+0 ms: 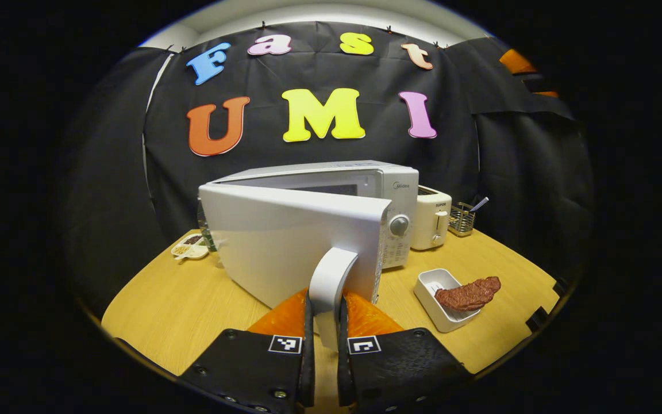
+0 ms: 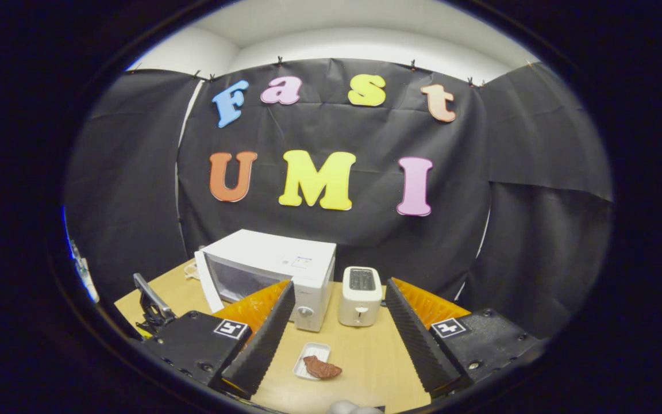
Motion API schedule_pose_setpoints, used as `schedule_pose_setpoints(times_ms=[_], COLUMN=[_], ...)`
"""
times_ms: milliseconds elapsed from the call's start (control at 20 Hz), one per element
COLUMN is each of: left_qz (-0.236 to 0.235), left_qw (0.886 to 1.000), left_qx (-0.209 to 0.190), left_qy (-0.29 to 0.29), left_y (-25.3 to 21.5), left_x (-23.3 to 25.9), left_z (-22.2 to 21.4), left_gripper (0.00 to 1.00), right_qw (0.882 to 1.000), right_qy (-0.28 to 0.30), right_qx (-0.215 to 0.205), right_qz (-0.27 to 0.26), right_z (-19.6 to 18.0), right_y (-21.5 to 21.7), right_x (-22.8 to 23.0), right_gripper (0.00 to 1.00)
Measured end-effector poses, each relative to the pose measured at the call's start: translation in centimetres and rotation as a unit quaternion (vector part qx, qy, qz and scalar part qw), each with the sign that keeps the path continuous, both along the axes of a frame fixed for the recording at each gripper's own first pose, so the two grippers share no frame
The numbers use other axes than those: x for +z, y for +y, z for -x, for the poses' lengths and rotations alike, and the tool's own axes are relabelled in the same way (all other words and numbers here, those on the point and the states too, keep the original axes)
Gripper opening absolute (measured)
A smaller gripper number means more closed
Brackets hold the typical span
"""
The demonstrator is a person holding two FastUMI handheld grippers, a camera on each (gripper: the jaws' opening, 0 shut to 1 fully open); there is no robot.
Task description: Open the microwave oven with the left hand, put the food in, and close the microwave oven.
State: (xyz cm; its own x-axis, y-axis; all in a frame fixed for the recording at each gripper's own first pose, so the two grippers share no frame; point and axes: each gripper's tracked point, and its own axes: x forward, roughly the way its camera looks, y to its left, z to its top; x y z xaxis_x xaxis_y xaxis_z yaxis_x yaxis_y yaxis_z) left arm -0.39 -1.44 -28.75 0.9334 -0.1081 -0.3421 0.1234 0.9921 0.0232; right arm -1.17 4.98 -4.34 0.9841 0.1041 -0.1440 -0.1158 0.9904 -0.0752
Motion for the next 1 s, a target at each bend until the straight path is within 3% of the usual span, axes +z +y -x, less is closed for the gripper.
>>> schedule_pose_setpoints(times_ms=[450, 500, 550, 700, 750, 800, 850, 950, 1000], left_qz=[-0.020, -0.021, -0.021, -0.017, -0.016, -0.013, -0.007, -0.001, 0.000], left_qw=[0.999, 0.998, 0.998, 0.998, 0.999, 0.999, 0.999, 0.999, 0.998], left_qx=[0.047, 0.051, 0.053, 0.050, 0.050, 0.048, 0.048, 0.051, 0.051], left_qy=[0.013, 0.014, 0.014, 0.014, 0.014, 0.016, 0.018, 0.018, 0.023], left_y=[9.3, 10.3, 11.2, 13.1, 13.6, 14.3, 14.8, 16.0, 16.5], left_x=[-0.3, -0.3, -0.3, -0.5, -0.5, -0.7, -0.7, -0.7, -0.9], left_z=[4.7, 5.2, 5.6, 6.2, 6.4, 6.6, 6.7, 6.9, 7.1], left_gripper=[0.14, 0.14, 0.14, 0.14, 0.14, 0.14, 0.14, 0.16, 0.16], right_qw=[0.999, 0.999, 0.998, 0.998, 0.997, 0.997, 0.996, 0.996, 0.995], right_qy=[0.014, 0.015, 0.017, 0.017, 0.019, 0.022, 0.023, 0.020, 0.017], right_qx=[0.046, 0.050, 0.055, 0.068, 0.073, 0.078, 0.083, 0.091, 0.093], right_qz=[-0.009, -0.009, -0.008, -0.002, -0.001, 0.000, -0.001, -0.002, 0.000], right_z=[1.5, 1.5, 1.7, 1.8, 1.8, 1.7, 1.6, 1.5, 1.4], right_y=[7.1, 7.8, 8.5, 10.5, 11.1, 11.7, 12.3, 13.3, 13.6], right_x=[-1.4, -1.5, -1.8, -2.0, -2.1, -2.3, -2.3, -2.0, -1.9], right_gripper=[1.00, 0.91, 1.00, 1.00, 0.91, 0.91, 1.00, 1.00, 0.91])
